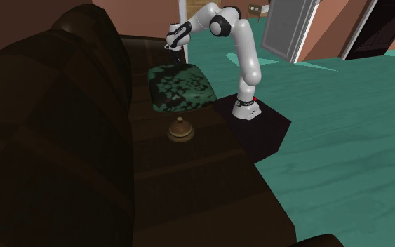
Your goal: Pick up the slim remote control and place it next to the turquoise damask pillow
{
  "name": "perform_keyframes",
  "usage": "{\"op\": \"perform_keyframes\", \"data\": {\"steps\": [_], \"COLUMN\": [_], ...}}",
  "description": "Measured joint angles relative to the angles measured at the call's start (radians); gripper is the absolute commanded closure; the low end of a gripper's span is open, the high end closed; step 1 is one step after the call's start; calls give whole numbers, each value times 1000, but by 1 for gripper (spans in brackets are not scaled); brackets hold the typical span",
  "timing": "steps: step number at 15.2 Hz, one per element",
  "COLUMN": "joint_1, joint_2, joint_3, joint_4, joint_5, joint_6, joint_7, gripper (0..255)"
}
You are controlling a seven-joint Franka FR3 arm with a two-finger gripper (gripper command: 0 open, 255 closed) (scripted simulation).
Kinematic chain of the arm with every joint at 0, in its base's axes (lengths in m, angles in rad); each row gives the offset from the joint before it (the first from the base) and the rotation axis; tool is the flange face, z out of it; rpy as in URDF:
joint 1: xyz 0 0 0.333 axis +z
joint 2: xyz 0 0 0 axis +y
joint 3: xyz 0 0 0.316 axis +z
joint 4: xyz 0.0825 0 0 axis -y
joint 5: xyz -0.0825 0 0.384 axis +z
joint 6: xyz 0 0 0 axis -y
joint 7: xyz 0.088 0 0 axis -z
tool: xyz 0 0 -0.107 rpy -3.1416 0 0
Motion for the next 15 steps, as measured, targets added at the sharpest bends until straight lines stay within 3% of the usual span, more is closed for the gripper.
{"op": "perform_keyframes", "data": {"steps": [1,7,15], "joint_1": [0,0,16], "joint_2": [0,0,-62], "joint_3": [0,0,-23], "joint_4": [0,0,50], "joint_5": [0,0,-48], "joint_6": [0,0,-100], "joint_7": [0,0,30], "gripper": [0,0,0]}}
